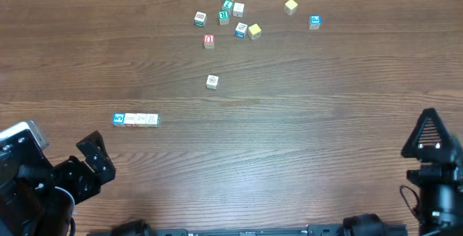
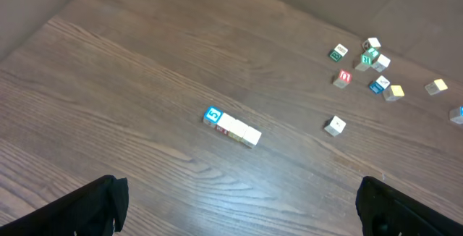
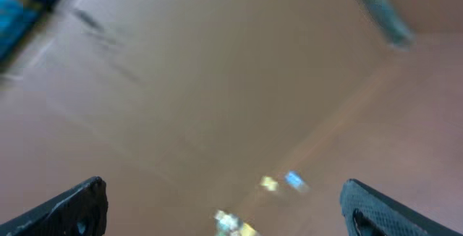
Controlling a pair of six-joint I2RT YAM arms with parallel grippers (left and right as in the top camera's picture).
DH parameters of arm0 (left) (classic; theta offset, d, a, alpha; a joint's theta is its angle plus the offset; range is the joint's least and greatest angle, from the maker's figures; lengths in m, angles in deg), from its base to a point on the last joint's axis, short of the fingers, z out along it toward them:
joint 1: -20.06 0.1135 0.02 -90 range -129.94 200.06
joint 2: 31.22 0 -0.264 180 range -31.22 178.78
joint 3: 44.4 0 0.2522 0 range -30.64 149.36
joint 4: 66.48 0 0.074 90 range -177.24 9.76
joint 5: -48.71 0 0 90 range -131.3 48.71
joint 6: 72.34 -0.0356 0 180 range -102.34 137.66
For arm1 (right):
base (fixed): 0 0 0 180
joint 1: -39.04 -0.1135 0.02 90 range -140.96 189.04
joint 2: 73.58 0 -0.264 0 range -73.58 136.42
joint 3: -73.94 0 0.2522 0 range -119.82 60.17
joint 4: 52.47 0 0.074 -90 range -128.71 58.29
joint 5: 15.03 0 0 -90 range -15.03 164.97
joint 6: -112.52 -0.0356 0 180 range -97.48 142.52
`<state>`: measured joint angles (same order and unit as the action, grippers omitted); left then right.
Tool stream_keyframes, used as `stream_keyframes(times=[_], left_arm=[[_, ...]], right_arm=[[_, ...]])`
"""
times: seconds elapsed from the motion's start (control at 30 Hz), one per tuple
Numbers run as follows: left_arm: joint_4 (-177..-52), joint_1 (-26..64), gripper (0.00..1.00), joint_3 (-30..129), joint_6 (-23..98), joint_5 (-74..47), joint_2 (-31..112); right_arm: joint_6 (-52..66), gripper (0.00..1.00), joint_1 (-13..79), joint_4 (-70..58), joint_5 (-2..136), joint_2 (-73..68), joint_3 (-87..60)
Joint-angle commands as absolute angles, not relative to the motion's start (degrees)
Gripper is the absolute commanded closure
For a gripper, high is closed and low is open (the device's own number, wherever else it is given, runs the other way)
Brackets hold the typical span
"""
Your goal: Form a horizontal line
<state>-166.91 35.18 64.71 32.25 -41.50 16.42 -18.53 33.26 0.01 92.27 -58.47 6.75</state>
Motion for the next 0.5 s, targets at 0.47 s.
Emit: stream_keyframes(times=[0.47], left_arm=[[-167.0, 35.2, 0.0, 64.97, 31.81, -41.5, 16.37]], right_arm=[[-11.65, 0.0, 41.15, -44.16, 68.03, -73.42, 41.02]])
